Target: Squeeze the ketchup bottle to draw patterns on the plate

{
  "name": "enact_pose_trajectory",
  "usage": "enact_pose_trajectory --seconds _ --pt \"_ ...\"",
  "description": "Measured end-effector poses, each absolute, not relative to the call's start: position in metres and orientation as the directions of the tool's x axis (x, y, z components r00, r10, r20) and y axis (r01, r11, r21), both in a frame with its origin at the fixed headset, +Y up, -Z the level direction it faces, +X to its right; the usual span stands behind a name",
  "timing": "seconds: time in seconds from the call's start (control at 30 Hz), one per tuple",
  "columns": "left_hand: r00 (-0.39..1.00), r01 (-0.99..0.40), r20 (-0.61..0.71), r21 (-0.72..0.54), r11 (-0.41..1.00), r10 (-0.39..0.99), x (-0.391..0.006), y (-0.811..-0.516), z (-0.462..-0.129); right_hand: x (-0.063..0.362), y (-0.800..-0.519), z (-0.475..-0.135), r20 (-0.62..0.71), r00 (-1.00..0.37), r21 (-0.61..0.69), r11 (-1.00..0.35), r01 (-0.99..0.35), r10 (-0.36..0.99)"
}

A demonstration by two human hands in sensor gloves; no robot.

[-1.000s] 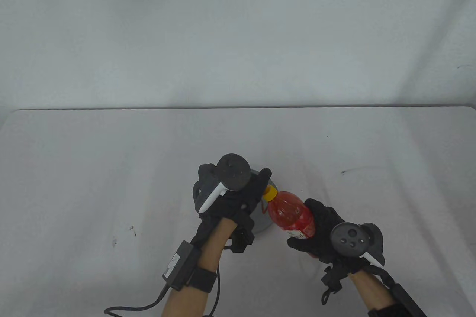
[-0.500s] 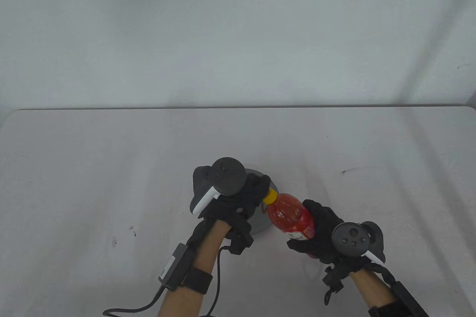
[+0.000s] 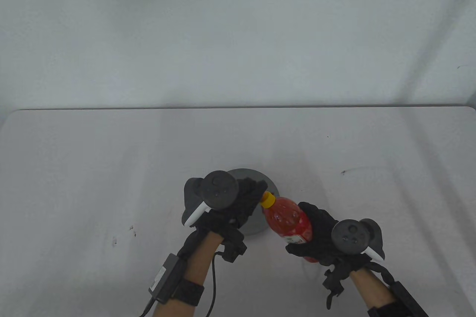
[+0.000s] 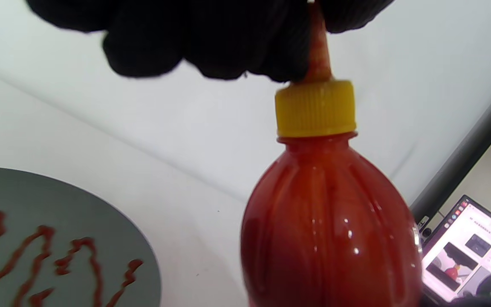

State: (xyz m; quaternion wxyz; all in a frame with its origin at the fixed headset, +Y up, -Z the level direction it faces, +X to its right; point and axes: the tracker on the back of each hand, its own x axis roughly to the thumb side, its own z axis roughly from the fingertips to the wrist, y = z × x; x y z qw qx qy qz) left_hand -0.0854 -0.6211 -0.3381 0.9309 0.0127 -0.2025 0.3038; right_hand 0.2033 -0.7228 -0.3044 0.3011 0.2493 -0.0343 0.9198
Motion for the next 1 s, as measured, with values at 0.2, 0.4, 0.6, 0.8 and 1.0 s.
enact_pose_trajectory --seconds 0.2,0.4,0.6,0.8,1.0 --pt "0.877 -0.326 0.348 -0.077 0.942 0.332 -0.122 -0.645 -0.313 0.217 -0.726 -0.311 0.423 -0.688 0.085 -0.782 -0.618 0.590" --pt "0.970 -0.041 0.236 -0.050 0.998 0.052 -0.158 -0.687 -0.299 0.236 -0.720 -0.314 0.358 -0.641 0.030 -0.694 -0.719 0.679" --pt "0.979 0.041 0.202 -0.025 0.999 -0.035 -0.183 -0.720 -0.305 0.266 -0.717 -0.324 0.260 -0.604 -0.090 -0.604 -0.792 0.753" --pt "0.979 0.058 0.203 -0.169 0.984 -0.023 -0.190 -0.735 -0.312 0.299 -0.714 -0.376 0.090 -0.632 -0.238 -0.600 -0.764 0.769" --pt "0.982 0.044 0.190 -0.257 0.965 0.006 -0.194 -0.738 -0.318 0.312 -0.734 -0.428 -0.062 -0.632 -0.314 -0.616 -0.722 0.773"
